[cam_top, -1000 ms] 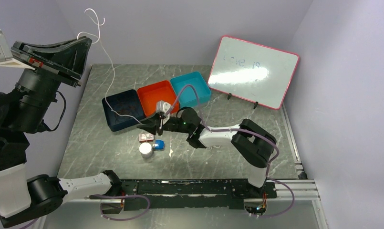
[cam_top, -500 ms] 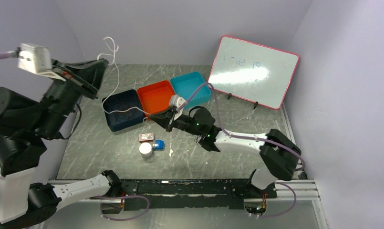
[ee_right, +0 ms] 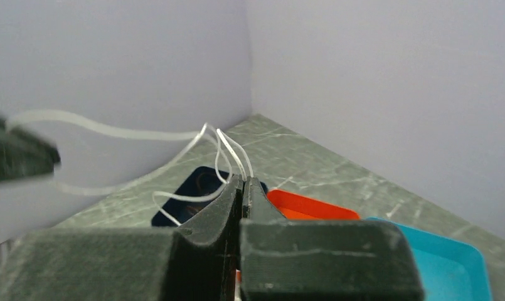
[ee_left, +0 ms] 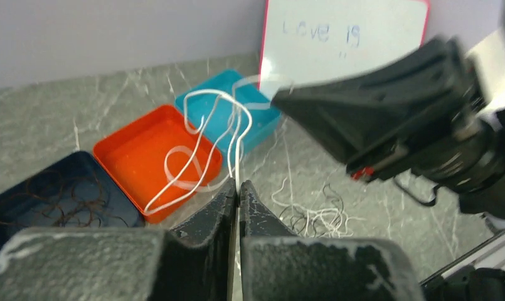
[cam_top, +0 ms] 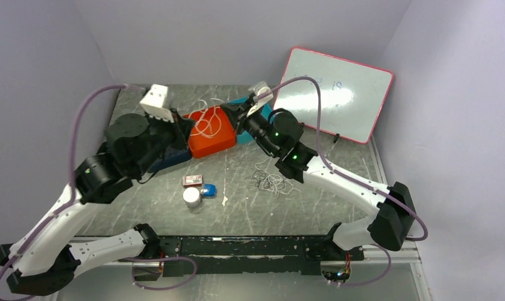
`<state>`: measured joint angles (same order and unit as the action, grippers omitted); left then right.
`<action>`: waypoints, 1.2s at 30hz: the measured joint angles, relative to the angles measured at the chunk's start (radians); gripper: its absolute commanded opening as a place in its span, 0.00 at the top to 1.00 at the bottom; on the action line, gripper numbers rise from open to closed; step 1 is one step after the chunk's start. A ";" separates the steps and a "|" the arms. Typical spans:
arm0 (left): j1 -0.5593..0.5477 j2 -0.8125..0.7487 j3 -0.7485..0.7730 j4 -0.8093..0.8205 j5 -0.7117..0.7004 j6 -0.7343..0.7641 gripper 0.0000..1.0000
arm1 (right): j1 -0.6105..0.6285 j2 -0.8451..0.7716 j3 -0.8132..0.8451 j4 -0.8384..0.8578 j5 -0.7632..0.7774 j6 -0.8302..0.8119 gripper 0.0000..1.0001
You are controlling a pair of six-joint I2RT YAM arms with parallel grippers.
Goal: Untangle the cables
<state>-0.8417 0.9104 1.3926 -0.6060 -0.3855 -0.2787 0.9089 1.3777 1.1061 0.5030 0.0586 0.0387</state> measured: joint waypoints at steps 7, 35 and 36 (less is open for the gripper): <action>0.063 0.106 -0.085 0.050 0.103 -0.012 0.93 | -0.059 0.005 0.064 -0.117 0.037 0.021 1.00; 0.641 0.529 -0.267 0.464 0.678 -0.035 0.93 | -0.188 0.467 0.306 -0.087 -0.078 0.089 1.00; 0.642 0.552 -0.267 0.473 0.690 -0.037 0.93 | -0.191 0.476 0.306 -0.083 -0.078 0.092 1.00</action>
<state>-0.2001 1.4624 1.1259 -0.1333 0.3042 -0.3153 0.7177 1.8534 1.4120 0.4198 -0.0196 0.1307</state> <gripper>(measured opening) 0.077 0.010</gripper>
